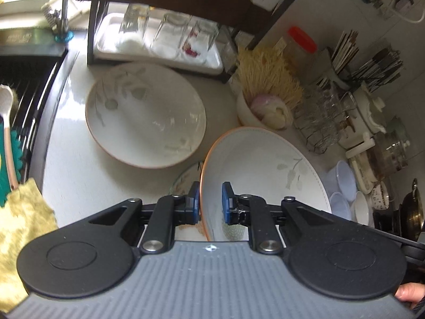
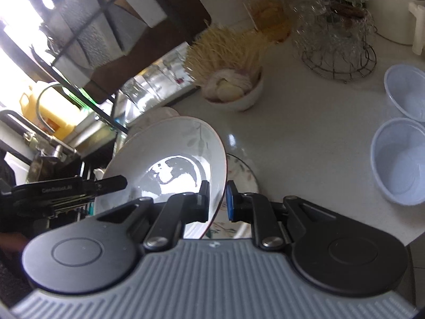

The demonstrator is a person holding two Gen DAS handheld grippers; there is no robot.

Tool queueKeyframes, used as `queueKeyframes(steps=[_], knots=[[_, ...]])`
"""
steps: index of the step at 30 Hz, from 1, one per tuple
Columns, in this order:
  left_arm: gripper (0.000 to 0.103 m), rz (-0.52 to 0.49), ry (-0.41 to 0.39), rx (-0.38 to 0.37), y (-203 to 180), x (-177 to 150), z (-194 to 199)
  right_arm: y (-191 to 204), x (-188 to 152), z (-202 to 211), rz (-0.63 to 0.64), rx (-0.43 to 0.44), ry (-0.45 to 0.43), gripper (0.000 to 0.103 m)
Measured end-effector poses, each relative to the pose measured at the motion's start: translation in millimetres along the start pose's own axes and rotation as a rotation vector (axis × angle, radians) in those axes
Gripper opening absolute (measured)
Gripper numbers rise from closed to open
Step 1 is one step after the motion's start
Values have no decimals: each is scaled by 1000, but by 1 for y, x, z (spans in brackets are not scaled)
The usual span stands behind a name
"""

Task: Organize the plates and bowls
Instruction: 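Lift the white plate with both grippers and carry it over the floral plate, then lower the white plate onto the floral plate and open both grippers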

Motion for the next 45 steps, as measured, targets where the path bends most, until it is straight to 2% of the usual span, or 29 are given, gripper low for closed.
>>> queueKeyframes(steps=[6,10,19,32,40,45], knots=[[19,32,44,67,1,-14,-22,-12,-6,-22,53,-6,59,16],[19,18,71,103,1,-17,-31,-14,-7,-35,87,-18,78,16],[19,24,103,169,0,-18,-46,-11,-7,-48,211,-54,68,16],[19,31,136,198,-1,-23,-60,-14,-14,-59,270,-76,77,16],[20,54,148,217,8,-28,-64,-13,-19,-69,290,-62,88,16],[20,49,142,205,9,-27,-58,-13,-19,-74,280,-56,84,16]])
Point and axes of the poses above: each gripper's, at about its wrist camera, not at the fingertips, and z roughly against the way its jaws point, y to its left, x to its top, the point moved 2 cm from there along -z, roughly the way its jaws point, and after that the axes turned 4 degrees about -x, right-handed, at the moved point
